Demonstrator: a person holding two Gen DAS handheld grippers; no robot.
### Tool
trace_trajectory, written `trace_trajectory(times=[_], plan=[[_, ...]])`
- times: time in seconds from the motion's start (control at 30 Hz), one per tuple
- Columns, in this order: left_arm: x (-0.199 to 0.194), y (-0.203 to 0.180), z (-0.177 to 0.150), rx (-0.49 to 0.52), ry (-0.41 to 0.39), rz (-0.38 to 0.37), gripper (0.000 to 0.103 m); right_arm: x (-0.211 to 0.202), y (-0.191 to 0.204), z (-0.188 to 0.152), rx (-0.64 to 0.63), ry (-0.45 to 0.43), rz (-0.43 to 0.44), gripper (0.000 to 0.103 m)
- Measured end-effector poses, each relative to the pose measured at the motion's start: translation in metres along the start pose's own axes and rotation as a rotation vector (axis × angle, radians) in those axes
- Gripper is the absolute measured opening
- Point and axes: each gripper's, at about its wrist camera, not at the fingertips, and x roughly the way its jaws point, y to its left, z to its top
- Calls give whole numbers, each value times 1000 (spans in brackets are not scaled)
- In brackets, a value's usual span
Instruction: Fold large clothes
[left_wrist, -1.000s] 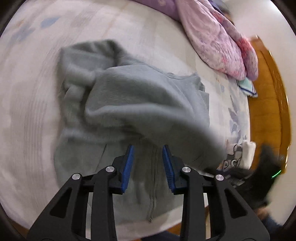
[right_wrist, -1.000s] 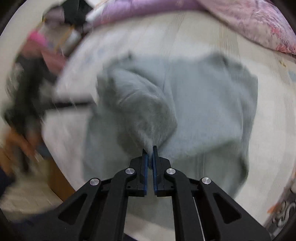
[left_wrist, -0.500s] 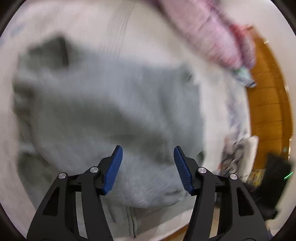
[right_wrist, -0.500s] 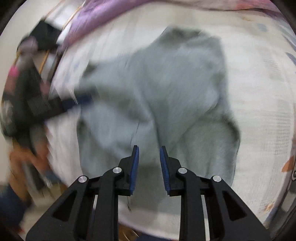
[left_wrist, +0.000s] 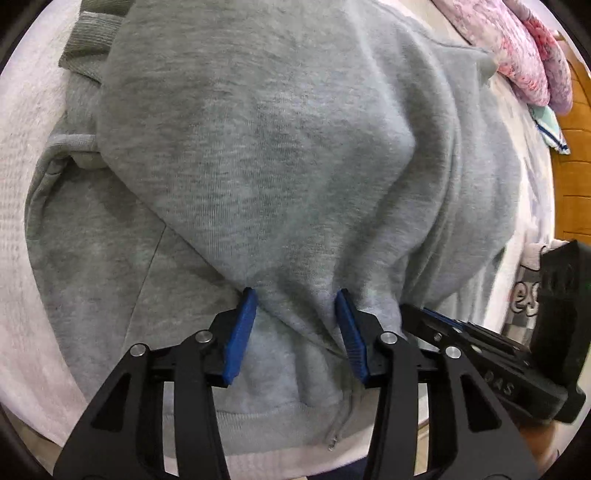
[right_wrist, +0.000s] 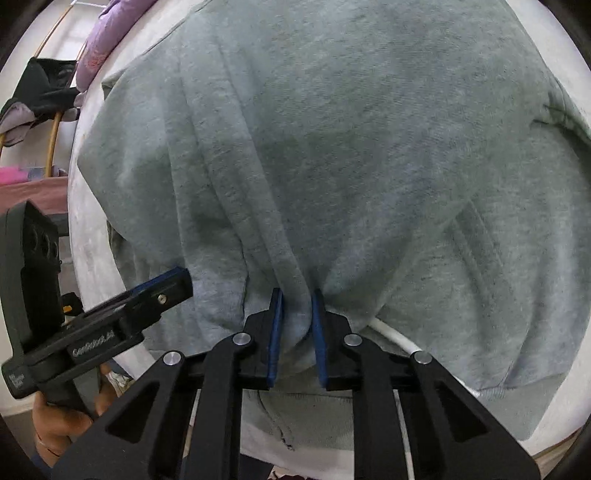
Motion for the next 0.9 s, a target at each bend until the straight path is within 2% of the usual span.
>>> trace_trajectory(times=[0.07, 0.1, 0.13, 0.17, 0.23, 0.3, 0.4, 0.47, 0.5, 0.6, 0.7, 0.8, 0.9], plan=[[-18, -2, 3, 4, -26, -29, 47, -17, 1, 9, -3, -7, 16, 19], [-35, -4, 6, 4, -57, -62, 47, -34, 5, 18, -6, -37, 48, 19], [-48, -4, 12, -1, -85, -85, 51, -47, 7, 25, -4, -62, 63, 19], [-58, -3, 17, -11, -112, -95, 62, -60, 9, 34, -2, -93, 61, 19], [-82, 2, 34, -47, -183, -109, 68, -84, 10, 56, 7, -154, 48, 22], [-101, 14, 62, -122, -246, -118, 73, -100, 8, 83, 36, -201, 24, 43], [-108, 40, 104, -277, -283, -139, 75, -116, 3, 131, 104, -268, -7, 49], [-105, 53, 134, -346, -270, -128, 78, -118, -4, 156, 178, -291, 10, 56], [-102, 56, 147, -361, -253, -97, 78, -117, -8, 164, 210, -292, 22, 57], [-91, 52, 180, -322, -213, -17, 82, -111, -15, 192, 295, -284, 63, 57], [-72, 54, 197, -361, -149, -12, 82, -101, -16, 218, 326, -259, 19, 60], [-58, 54, 213, -384, -110, 8, 82, -90, -18, 240, 324, -237, -92, 62], [-39, 59, 222, -398, -67, 27, 82, -75, -22, 249, 338, -196, -64, 61]])
